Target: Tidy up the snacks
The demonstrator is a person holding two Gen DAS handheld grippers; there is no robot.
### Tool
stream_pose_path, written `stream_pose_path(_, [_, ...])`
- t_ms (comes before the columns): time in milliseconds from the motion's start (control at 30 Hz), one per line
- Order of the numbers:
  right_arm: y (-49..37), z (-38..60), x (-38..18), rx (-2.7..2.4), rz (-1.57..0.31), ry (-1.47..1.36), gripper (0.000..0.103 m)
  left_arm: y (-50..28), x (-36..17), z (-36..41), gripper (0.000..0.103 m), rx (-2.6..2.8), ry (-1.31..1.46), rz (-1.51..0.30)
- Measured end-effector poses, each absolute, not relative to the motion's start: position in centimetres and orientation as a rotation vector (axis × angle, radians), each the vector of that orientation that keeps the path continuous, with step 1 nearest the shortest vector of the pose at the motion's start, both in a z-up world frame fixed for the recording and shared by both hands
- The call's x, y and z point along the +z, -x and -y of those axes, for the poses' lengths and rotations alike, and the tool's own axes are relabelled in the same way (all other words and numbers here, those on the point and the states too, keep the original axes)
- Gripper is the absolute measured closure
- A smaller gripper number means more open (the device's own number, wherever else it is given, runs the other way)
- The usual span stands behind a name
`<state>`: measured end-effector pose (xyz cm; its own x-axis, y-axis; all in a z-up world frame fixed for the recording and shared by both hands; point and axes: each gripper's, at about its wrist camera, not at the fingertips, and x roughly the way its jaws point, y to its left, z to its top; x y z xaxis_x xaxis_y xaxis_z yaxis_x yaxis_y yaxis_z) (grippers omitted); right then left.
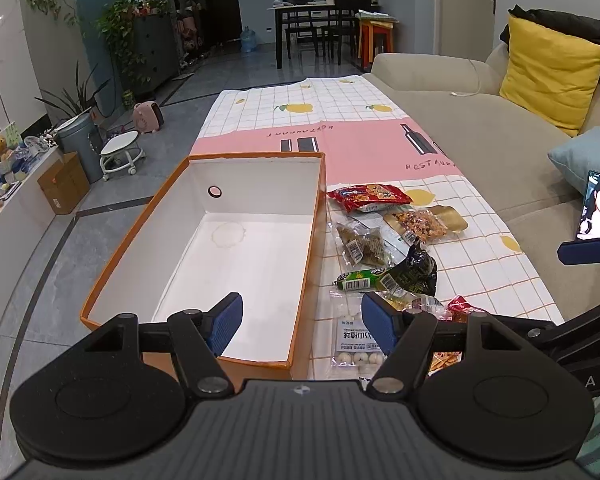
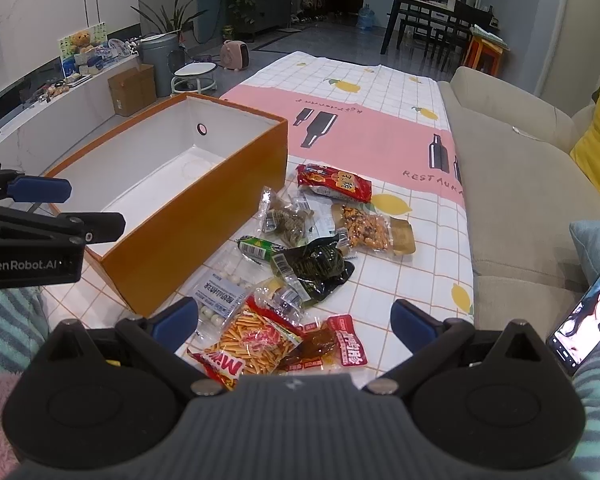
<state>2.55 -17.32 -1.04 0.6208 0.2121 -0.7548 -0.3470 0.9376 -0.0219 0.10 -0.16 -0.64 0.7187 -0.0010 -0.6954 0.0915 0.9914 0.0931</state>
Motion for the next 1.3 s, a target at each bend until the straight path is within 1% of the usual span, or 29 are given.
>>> stream_pose_path(1300, [-2.86,17.65,-1.26,0.288,-0.859,0.169,0.004,-0.12,-0.76,0.23,0.023,-0.047,-0.123,-0.811])
